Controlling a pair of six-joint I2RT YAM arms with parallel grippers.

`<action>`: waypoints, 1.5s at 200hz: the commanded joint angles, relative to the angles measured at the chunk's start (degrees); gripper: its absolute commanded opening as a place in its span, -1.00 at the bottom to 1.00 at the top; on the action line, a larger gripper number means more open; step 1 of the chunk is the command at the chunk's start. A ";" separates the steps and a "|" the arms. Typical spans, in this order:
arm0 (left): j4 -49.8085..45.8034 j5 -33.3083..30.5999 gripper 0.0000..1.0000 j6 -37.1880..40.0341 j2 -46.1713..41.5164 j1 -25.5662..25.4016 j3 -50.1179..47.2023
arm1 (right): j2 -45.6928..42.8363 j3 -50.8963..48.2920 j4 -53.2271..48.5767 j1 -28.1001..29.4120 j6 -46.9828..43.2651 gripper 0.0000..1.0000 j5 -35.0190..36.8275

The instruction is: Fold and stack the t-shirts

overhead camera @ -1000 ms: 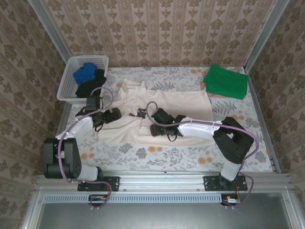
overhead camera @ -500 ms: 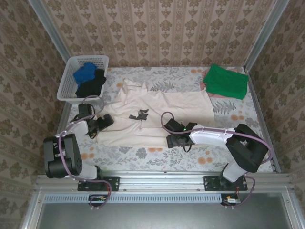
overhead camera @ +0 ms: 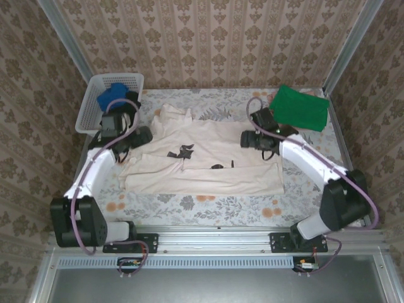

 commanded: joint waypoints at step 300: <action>7.52 -6.58 0.71 -2.35 -1.15 -22.05 -22.42 | 5.62 -14.53 4.73 23.59 10.54 0.25 -0.64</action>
